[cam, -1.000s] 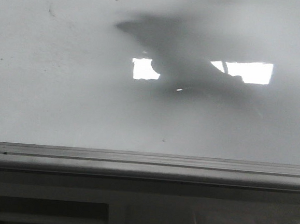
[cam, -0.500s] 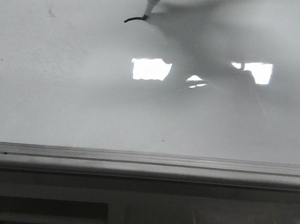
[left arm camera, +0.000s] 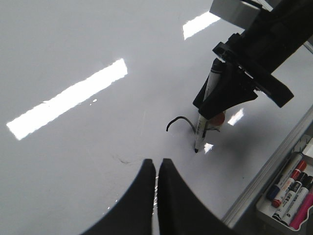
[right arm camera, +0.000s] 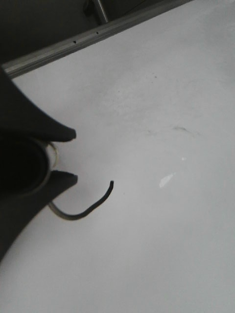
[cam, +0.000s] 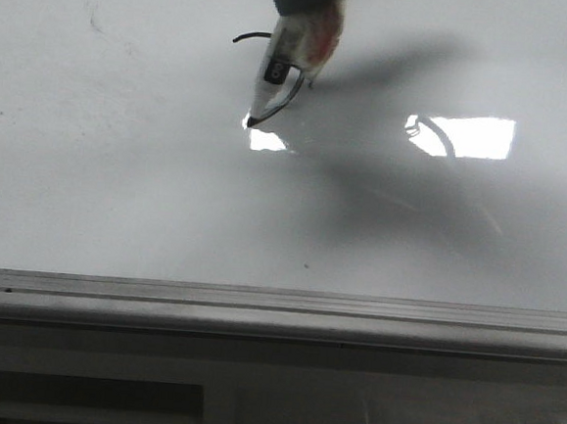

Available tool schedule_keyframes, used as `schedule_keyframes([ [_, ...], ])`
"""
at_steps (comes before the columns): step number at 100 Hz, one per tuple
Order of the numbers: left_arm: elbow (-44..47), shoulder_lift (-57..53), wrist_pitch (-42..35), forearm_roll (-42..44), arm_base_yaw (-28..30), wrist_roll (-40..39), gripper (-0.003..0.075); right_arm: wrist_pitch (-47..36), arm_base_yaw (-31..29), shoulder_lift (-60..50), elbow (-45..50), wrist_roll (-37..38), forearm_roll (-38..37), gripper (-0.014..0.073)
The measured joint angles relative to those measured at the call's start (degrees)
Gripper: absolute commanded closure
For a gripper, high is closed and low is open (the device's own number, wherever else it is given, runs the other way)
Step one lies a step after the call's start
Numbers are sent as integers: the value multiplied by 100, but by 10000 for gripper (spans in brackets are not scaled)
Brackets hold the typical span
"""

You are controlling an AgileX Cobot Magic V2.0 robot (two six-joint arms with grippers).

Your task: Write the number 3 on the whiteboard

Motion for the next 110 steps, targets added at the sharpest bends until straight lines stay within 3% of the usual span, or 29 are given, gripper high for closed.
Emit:
schedule_keyframes([
  [13,0,0,0,-16,0,0,741,1,-15,22,0,22,31,631],
  [44,0,0,0,-18,8,0,741,620,-883,-600,206,99,71,631],
  [59,0,0,0,-18,8,0,741,632,-943,-761,542,143,161,631],
  [88,0,0,8,-116,8,0,741,-96,245,-112,800,226,547,632],
  [110,0,0,8,-184,8,0,740,-154,437,-13,757,241,666,632],
])
